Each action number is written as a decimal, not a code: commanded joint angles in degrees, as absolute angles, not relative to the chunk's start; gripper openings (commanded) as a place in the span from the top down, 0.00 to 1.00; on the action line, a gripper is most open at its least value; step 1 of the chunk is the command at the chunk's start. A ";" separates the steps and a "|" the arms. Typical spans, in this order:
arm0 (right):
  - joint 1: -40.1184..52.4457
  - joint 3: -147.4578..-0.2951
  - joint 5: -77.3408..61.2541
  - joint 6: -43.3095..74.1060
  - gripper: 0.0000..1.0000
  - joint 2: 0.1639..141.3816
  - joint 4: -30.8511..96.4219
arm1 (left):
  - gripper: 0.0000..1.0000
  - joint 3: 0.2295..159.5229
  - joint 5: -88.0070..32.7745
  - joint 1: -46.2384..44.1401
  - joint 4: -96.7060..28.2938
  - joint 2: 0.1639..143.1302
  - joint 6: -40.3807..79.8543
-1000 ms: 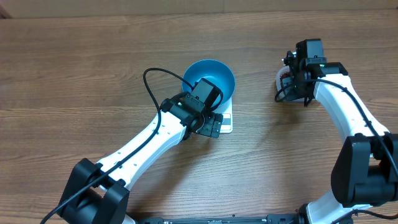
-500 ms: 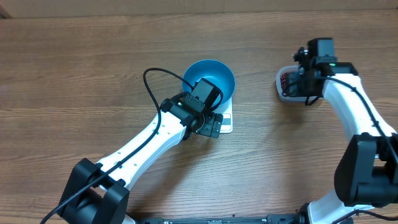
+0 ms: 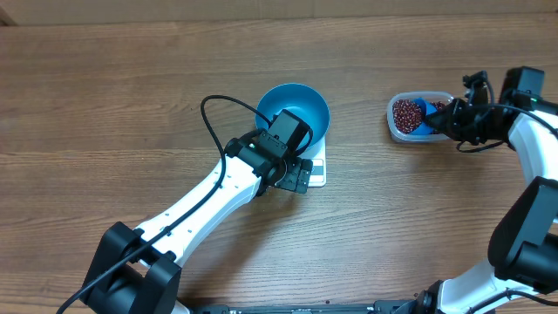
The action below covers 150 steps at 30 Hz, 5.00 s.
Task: Scoop item into bowl and weigh 150g on scale
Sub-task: 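Lift the filled blue scoop out of the tub with the right gripper, then carry the filled scoop left over the teal bowl, then tip the blue scoop to pour beans into the teal bowl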
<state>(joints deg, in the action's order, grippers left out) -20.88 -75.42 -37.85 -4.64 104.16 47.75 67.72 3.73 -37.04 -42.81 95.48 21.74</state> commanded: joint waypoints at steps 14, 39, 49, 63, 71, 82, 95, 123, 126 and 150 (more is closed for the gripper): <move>-31.83 -75.40 -53.32 0.25 0.96 104.07 47.88 | 0.00 67.44 4.45 -36.77 -42.81 95.70 21.89; -38.98 -75.40 -89.03 2.59 0.96 104.05 47.66 | 0.01 67.44 4.45 -36.77 -42.81 95.70 21.89; -37.89 -75.40 -89.93 8.12 0.96 104.01 45.65 | 0.01 67.44 4.45 -36.77 -42.81 95.70 21.89; -25.06 -75.61 -78.13 13.78 0.96 103.94 39.70 | 0.01 67.44 4.45 -36.77 -42.81 95.70 21.89; -13.10 -76.86 -79.46 15.03 0.96 103.94 31.90 | 0.00 67.44 4.45 -36.77 -42.81 95.70 21.89; -1.76 -76.86 -72.88 15.03 0.96 103.94 14.59 | 0.01 67.44 4.45 -36.77 -42.81 95.70 21.89; 3.68 -76.86 -59.42 4.10 0.96 103.94 14.37 | 0.00 67.44 4.45 -36.77 -42.81 95.70 21.89; 11.29 -79.15 -35.62 -13.91 0.96 96.64 19.88 | 0.01 67.44 4.45 -36.77 -42.81 95.70 21.89; 13.19 -79.15 -32.80 -17.76 0.96 96.64 19.86 | 0.00 67.44 4.45 -36.77 -42.81 95.70 21.89; 17.67 -79.29 -22.92 -30.35 0.96 93.10 18.98 | 0.00 67.44 4.45 -36.77 -42.81 95.70 21.89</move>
